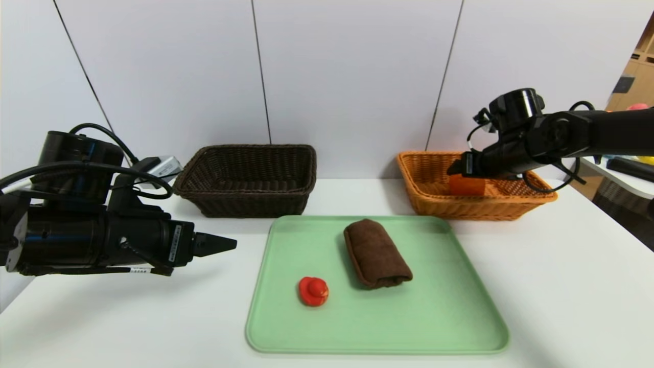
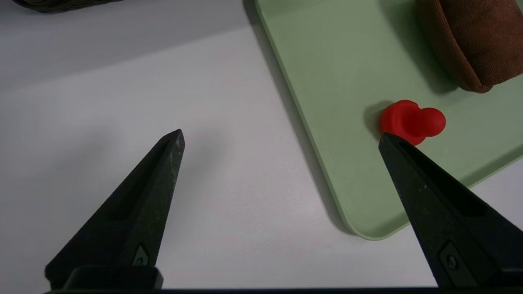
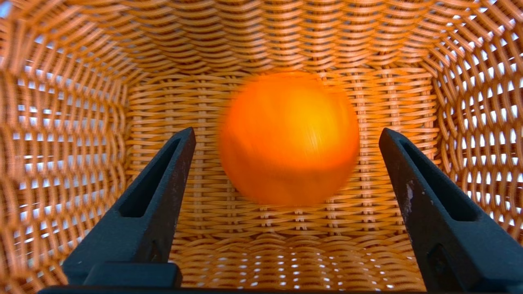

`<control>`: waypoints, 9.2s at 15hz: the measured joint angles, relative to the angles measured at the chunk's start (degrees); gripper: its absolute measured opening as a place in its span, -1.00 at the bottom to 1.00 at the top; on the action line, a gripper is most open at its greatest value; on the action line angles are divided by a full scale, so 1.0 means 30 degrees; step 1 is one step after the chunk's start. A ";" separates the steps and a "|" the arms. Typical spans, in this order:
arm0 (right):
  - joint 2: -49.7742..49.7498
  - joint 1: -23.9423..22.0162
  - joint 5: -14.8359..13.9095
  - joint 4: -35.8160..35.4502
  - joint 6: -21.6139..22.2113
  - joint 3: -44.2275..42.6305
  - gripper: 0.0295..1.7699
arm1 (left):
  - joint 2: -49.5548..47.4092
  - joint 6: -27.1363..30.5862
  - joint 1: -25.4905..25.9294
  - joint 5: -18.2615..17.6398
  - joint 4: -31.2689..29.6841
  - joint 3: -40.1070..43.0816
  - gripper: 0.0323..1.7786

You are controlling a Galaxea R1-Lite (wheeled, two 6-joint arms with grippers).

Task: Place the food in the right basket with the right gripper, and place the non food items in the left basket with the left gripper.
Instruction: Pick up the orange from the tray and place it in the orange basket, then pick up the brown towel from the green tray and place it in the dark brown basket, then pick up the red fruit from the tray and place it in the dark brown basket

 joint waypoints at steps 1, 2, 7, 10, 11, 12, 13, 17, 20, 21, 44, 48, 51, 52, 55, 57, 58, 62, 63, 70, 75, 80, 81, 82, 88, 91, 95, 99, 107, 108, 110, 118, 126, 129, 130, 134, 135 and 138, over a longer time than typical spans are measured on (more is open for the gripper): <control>-0.0203 0.0000 0.0020 0.0028 -0.0012 -0.0061 0.78 | 0.0000 0.0000 0.0000 0.0000 -0.0008 -0.0037 0.90; -0.0471 0.0020 0.0028 0.0276 -0.0012 -0.0175 0.80 | -0.0008 0.0000 0.0000 0.0004 -0.0008 -0.0053 0.90; -0.2105 0.0175 0.0065 0.1865 0.0065 -0.0723 0.86 | -0.0089 0.0008 0.0000 0.0028 0.0000 -0.0073 0.90; -0.3170 0.0232 0.0065 0.3007 0.0045 -0.0731 0.88 | -0.0175 0.0024 0.0000 0.0012 -0.0008 -0.0065 0.90; -0.3556 0.0248 0.0073 0.3291 0.0045 -0.0731 0.89 | -0.0183 0.0016 0.0000 0.0028 0.0000 -0.0037 0.90; -0.3917 0.0248 0.0073 0.3657 0.0037 -0.0723 0.89 | -0.0211 0.0008 0.0000 0.0020 0.0000 -0.0028 0.90; -0.4320 0.0248 0.0110 0.4153 0.0028 -0.0715 0.90 | -0.0248 0.0016 0.0000 0.0020 0.0000 -0.0008 0.90; -0.6055 0.0882 0.0276 0.5644 0.0045 -0.0577 0.91 | -0.0345 -0.0020 0.0024 0.0028 0.0000 0.0037 0.90; -0.7424 0.2308 0.0284 0.7213 0.0203 -0.0272 0.91 | -0.0366 -0.0167 0.0024 0.0012 0.0000 0.0065 0.90; -0.7782 0.2751 0.0268 0.7278 0.0321 -0.0033 0.91 | -0.0374 -0.0203 0.0016 0.0020 -0.0008 0.0065 0.90; -1.1715 0.6526 0.0020 0.7066 0.2523 0.7087 0.92 | 0.8095 -0.5843 -1.0256 0.7782 0.1983 -0.9931 0.90; -1.1707 0.6510 0.0028 0.7014 0.2544 0.7363 0.92 | 1.0212 -0.8237 -1.1540 0.8517 0.4641 -1.3503 0.90; -1.1735 0.6489 0.0012 0.6977 0.2536 0.7453 0.92 | 1.1967 -0.9643 -1.2268 0.9976 0.6892 -1.6632 0.90; -1.1744 0.6453 0.0012 0.6957 0.2536 0.7461 0.92 | 1.2638 -0.9826 -1.2536 1.0943 0.7607 -1.7733 0.90; -1.1792 0.6380 0.0004 0.6498 0.2544 0.7684 0.92 | 1.4182 -1.0285 -1.3198 1.2097 0.9566 -2.0444 0.90; -1.1861 0.6294 0.0004 0.6433 0.2544 0.7887 0.92 | 1.4942 -1.0439 -1.3373 1.2264 0.9907 -2.1195 0.90; -1.1890 0.6278 -0.0008 0.6441 0.2544 0.7977 0.92 | 1.5181 -1.0447 -1.3381 1.2459 0.9915 -2.1317 0.90; -1.1918 0.6229 0.0004 0.6156 0.2536 0.8253 0.92 | 1.5807 -1.0423 -1.3410 1.3263 0.9870 -2.1427 0.90; -1.1926 0.6193 0.0004 0.6018 0.2544 0.8318 0.92 | 1.5880 -1.0423 -1.3410 1.3312 0.9870 -2.1435 0.90; -1.1971 0.6083 0.0004 0.5986 0.2544 0.8448 0.92 | 1.6246 -1.0313 -1.3418 1.3393 0.9842 -2.1435 0.90; -1.1975 0.6083 -0.0016 0.5982 0.2544 0.8436 0.92 | 1.6319 -1.0256 -1.3418 1.3759 0.9834 -2.1435 0.08; -1.1983 0.6087 0.0028 0.5994 0.2544 0.8493 0.92 | 1.6010 -1.0163 -1.3406 1.3779 1.0025 -2.1407 -0.46; -1.2000 0.6087 0.0037 0.5994 0.2552 0.8517 0.92 | 1.5836 -1.0155 -1.3353 1.3779 1.0025 -2.1407 -0.46; -1.2036 0.6087 0.0037 0.5994 0.2544 0.8529 0.92 | 1.5641 -1.0155 -1.3271 1.3788 1.0025 -2.1407 -0.46; -1.2158 0.6075 0.0065 0.5994 0.2536 0.8586 0.92 | 1.3718 -0.9826 -1.1963 1.3763 1.0053 -2.1407 -0.46; -1.2211 0.6075 0.0065 0.5994 0.2507 0.8586 0.92 | 1.2443 -0.8757 -1.0724 1.3690 0.9858 -2.1407 -0.46; -1.2296 0.6075 0.0065 0.6002 0.2536 0.8704 0.92 | 1.1642 -0.6993 -0.8261 1.3678 0.9078 -2.1407 -0.46; -1.2296 0.6083 0.0085 0.5994 0.2515 0.8858 0.92 | 1.1508 -0.3881 -0.5697 1.3540 0.7205 -2.1415 -0.46; -1.2304 0.6083 0.0073 0.5973 0.2499 0.9338 0.92 | 1.1496 0.4076 -0.1995 0.8082 0.6185 -2.1415 -0.46; -1.2304 0.6083 0.0065 0.5957 0.2499 0.9366 0.92 | 1.1496 0.5490 -0.1617 0.7266 0.6221 -2.1407 -0.46; -1.2296 0.6083 0.0073 0.5965 0.2499 0.9411 0.92 | 1.1569 0.8318 -0.0886 0.5945 0.6286 -2.1407 -0.46; -1.2187 0.6083 0.0049 0.5457 0.2507 0.9769 0.92 | 1.3381 1.6835 0.0914 0.3438 0.6396 -2.1399 -0.46; -1.2130 0.6075 0.0065 0.5376 0.2528 0.9862 0.92 | 1.4080 1.6725 0.0951 0.3421 0.6303 -2.1399 0.30; -1.2130 0.6075 0.0041 0.5376 0.2528 0.9862 0.92 | 1.4088 1.6705 0.0935 0.3421 0.6258 -2.1407 0.51; -1.2130 0.6075 0.0041 0.5368 0.2528 0.9862 0.92 | 1.4080 1.6705 0.0943 0.3421 0.6238 -2.1407 0.55; -1.2130 0.6075 0.0065 0.5352 0.2536 0.9854 0.92 | 1.3783 1.6669 0.0943 0.3421 0.6282 -2.1407 0.70; -1.2130 0.6075 0.0073 0.5352 0.2536 0.9842 0.92 | 1.3584 1.6616 0.0943 0.3417 0.6347 -2.1407 0.72; -1.2146 0.6075 0.0073 0.5352 0.2536 0.9834 0.92 | 1.2589 1.4677 0.0622 0.3401 0.6892 -2.1399 0.78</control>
